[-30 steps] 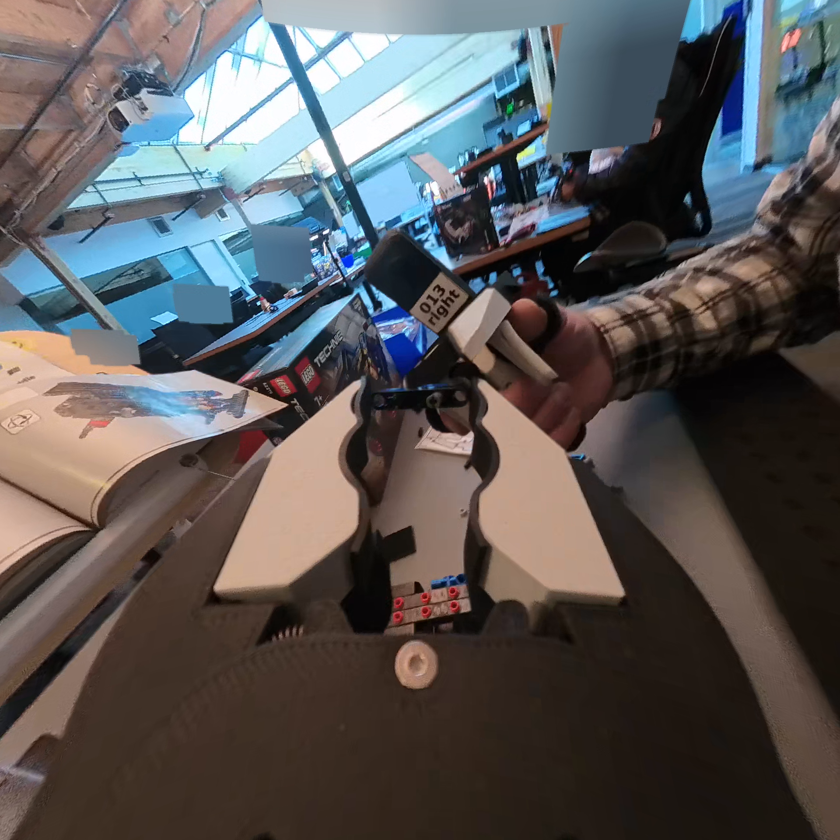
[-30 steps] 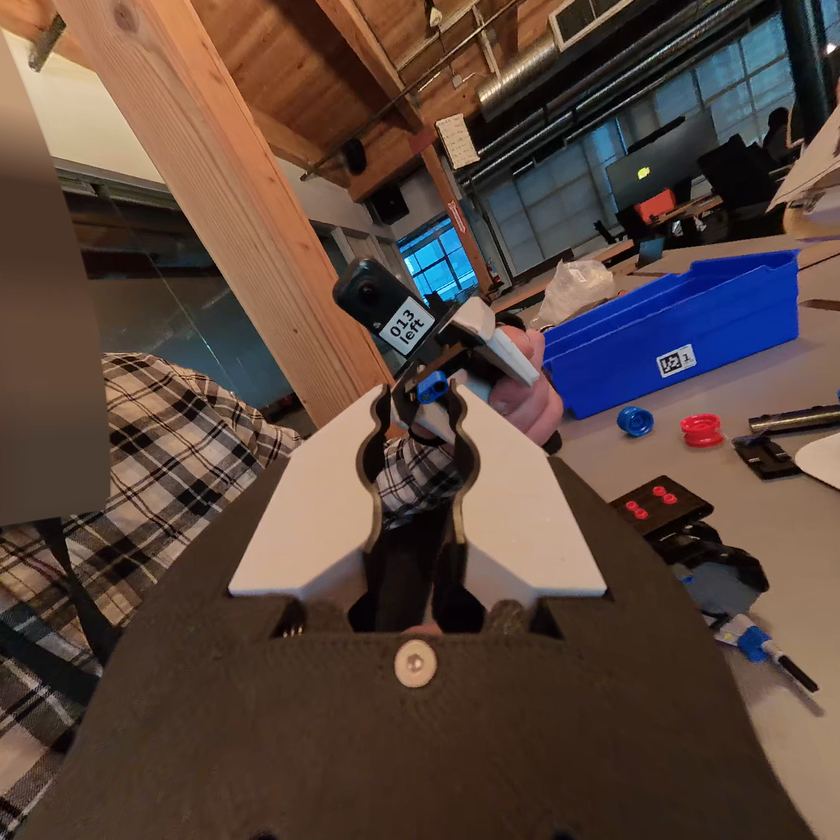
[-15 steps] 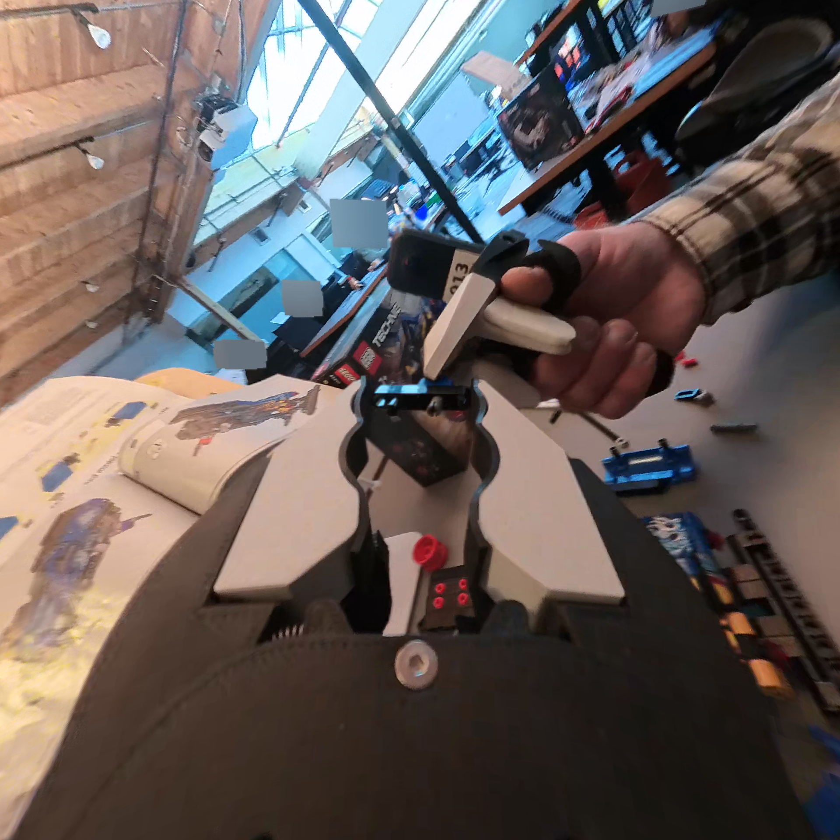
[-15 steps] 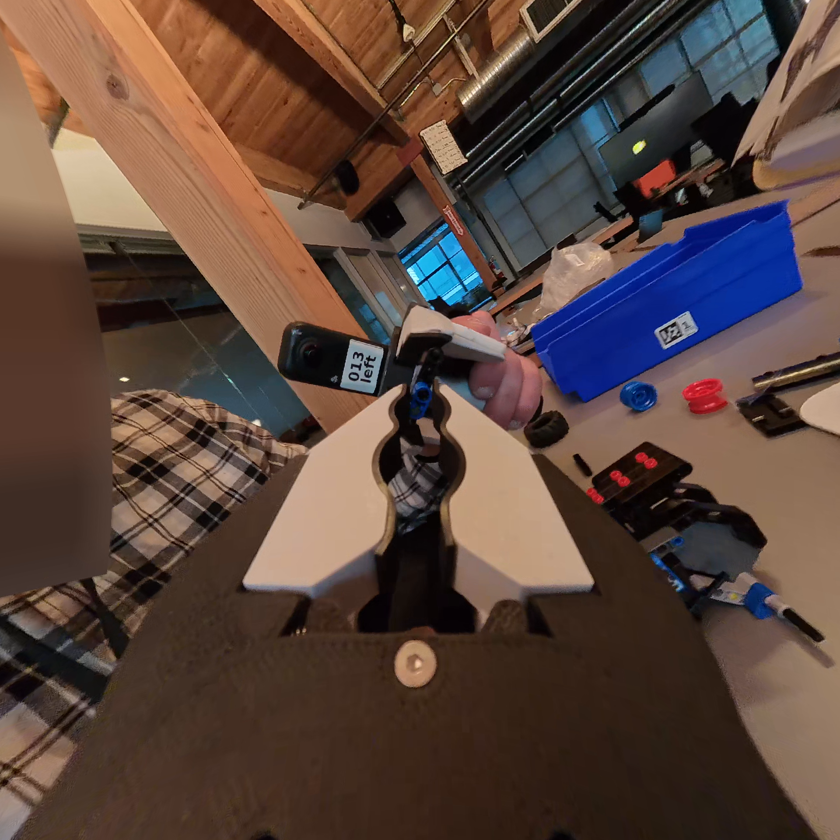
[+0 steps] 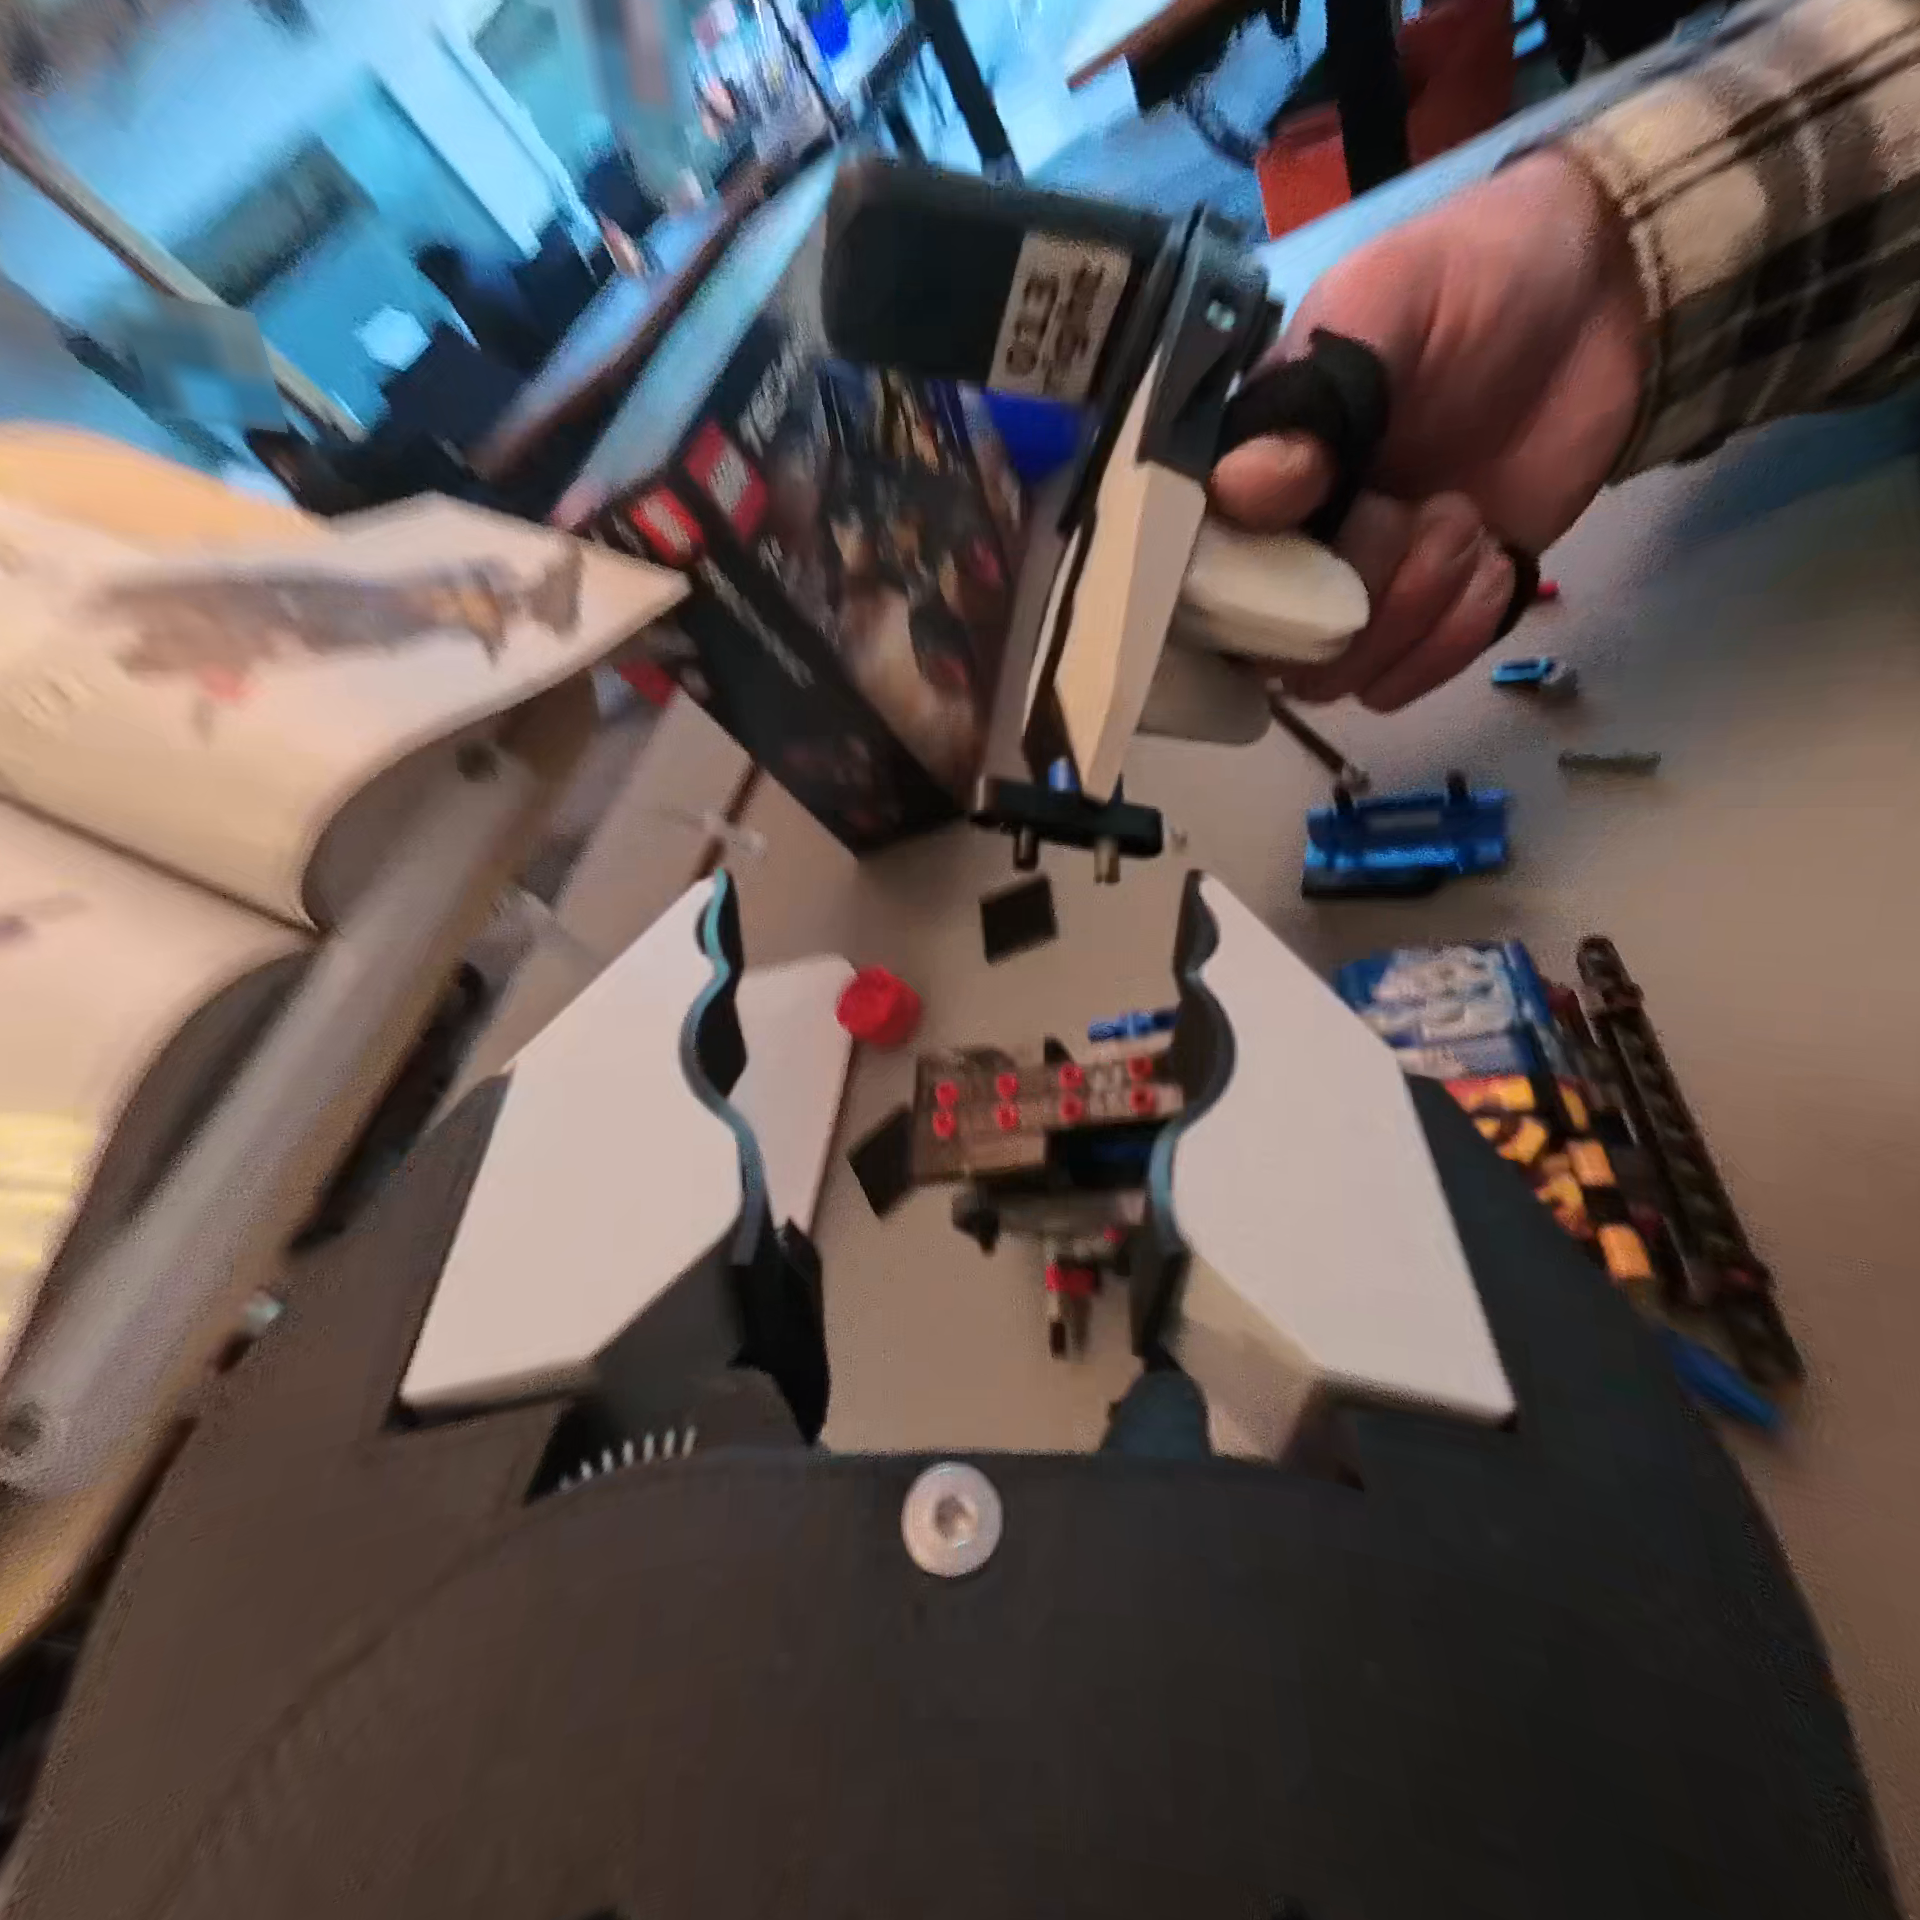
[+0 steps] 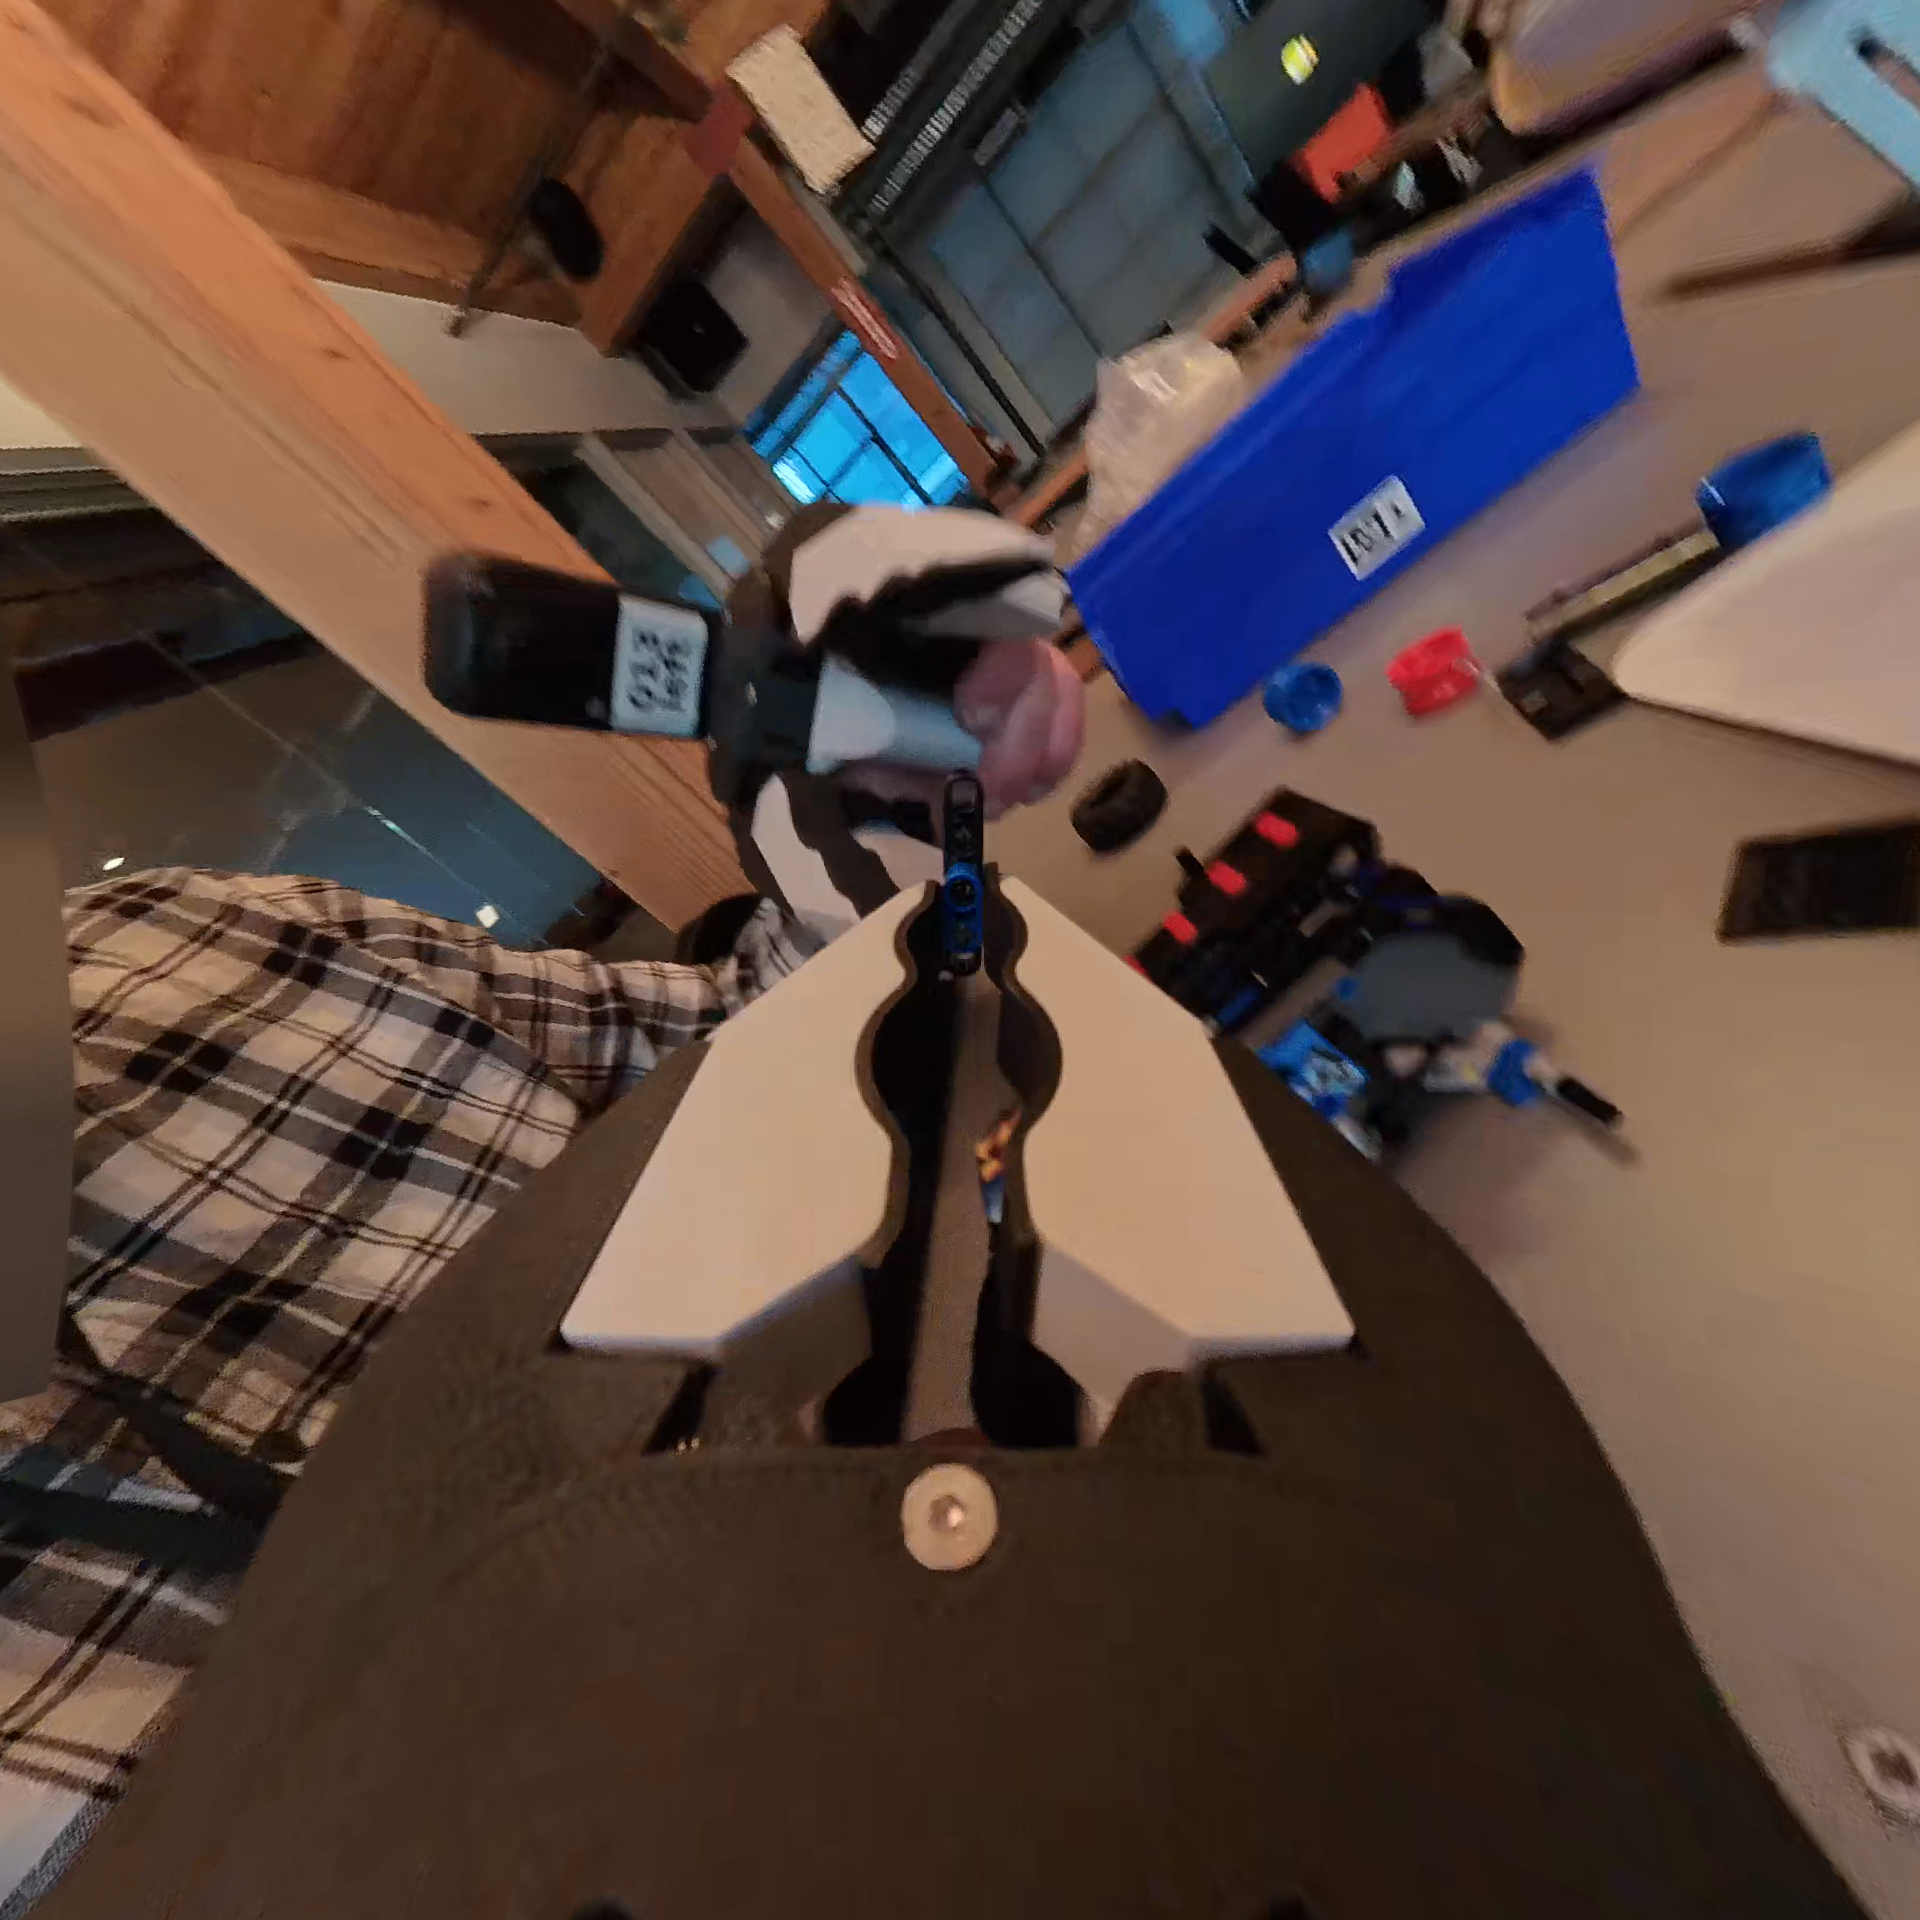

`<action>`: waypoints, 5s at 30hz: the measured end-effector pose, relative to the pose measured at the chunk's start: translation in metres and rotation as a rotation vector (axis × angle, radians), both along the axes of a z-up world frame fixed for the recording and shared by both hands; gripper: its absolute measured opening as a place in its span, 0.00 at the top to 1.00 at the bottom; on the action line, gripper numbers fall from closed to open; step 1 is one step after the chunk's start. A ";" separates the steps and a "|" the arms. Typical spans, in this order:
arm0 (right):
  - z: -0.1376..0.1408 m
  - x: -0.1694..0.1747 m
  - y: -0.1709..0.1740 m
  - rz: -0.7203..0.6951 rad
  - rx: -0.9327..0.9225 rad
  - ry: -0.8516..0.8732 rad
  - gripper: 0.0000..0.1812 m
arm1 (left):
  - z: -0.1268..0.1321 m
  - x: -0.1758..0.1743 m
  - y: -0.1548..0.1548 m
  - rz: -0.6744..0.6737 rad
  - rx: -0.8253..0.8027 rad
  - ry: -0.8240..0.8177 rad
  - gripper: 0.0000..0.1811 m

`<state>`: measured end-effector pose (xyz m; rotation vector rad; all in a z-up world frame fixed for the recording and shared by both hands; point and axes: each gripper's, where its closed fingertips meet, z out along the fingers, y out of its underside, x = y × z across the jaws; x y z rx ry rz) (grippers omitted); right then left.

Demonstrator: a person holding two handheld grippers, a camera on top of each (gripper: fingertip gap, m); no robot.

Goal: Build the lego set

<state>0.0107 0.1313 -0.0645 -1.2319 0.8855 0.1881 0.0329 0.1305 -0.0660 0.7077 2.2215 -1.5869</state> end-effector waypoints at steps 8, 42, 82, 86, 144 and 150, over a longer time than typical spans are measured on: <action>-0.055 0.010 0.007 -0.004 -0.037 0.267 0.97 | -0.069 0.019 0.010 0.049 0.317 0.174 0.49; -0.067 0.007 0.019 0.076 0.196 0.465 0.97 | -0.069 0.008 0.013 -0.007 0.232 0.051 0.65; -0.060 -0.001 0.022 0.184 0.176 0.436 0.97 | -0.062 -0.015 0.012 -0.074 0.201 -0.190 0.83; -0.059 -0.002 0.024 0.195 0.168 0.432 0.97 | -0.061 -0.016 0.014 -0.081 0.205 -0.194 0.84; -0.062 0.017 0.037 0.146 0.194 0.488 0.97 | -0.063 0.011 0.037 -0.041 0.285 0.202 0.68; -0.061 0.018 0.040 0.104 0.232 0.510 0.97 | -0.064 0.011 0.035 -0.028 0.272 0.181 0.67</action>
